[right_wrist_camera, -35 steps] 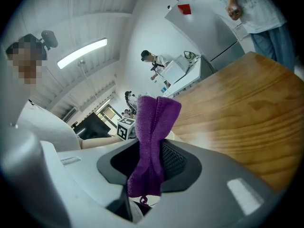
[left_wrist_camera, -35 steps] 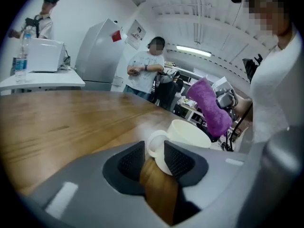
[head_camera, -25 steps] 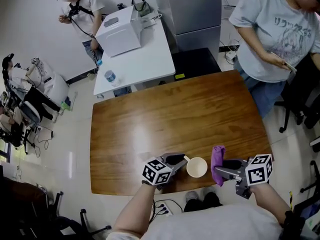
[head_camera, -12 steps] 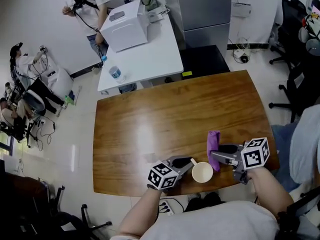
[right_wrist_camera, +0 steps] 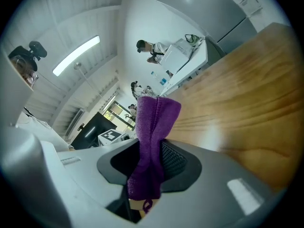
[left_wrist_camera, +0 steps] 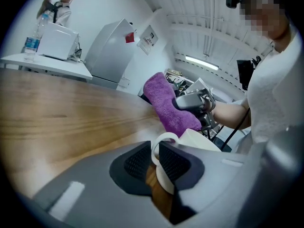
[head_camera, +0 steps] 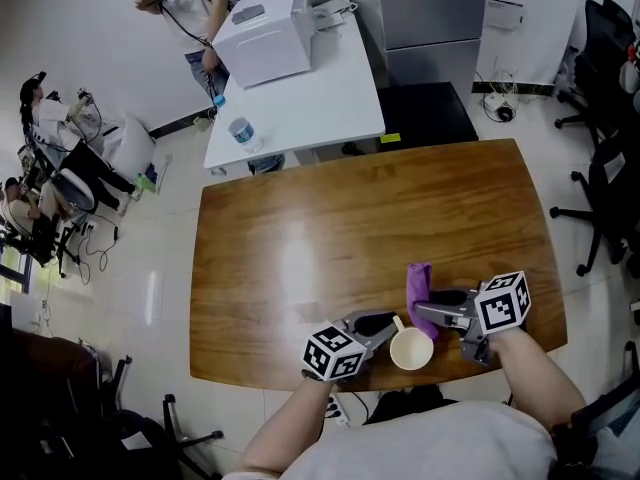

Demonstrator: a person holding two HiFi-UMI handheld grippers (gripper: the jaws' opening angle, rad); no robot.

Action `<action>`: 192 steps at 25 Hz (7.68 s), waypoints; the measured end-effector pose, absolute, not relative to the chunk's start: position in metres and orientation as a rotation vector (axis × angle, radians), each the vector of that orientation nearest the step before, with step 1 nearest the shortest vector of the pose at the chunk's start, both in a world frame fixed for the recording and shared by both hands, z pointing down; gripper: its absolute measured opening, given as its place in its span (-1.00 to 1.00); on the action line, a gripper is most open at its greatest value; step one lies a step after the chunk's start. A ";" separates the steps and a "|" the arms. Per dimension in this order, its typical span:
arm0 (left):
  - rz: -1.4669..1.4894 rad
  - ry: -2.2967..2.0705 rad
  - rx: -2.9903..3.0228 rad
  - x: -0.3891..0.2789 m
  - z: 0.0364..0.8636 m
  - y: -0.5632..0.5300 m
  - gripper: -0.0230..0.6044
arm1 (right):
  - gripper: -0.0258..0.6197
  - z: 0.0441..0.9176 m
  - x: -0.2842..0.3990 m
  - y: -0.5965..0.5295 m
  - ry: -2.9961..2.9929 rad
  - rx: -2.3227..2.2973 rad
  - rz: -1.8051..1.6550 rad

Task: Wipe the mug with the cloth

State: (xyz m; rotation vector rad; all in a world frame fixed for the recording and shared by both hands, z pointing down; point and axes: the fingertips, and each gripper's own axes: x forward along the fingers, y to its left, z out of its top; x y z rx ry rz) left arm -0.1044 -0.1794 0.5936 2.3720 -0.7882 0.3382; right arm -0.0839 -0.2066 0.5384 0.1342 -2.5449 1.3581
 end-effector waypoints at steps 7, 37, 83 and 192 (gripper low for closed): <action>0.326 -0.787 2.366 -0.105 0.593 -0.182 -0.78 | -0.52 0.569 -0.091 -0.199 -2.442 0.121 1.352; 0.284 -0.899 2.317 -0.116 0.592 -0.182 -0.78 | -0.52 0.549 -0.030 -0.177 -2.462 0.264 1.281; 0.274 -1.125 2.208 -0.117 0.593 -0.178 -0.82 | -0.52 0.556 -0.018 -0.127 -2.432 0.396 1.523; 0.360 -0.834 2.239 -0.023 0.588 -0.098 -0.79 | -0.52 0.555 0.025 -0.124 -2.365 0.694 1.925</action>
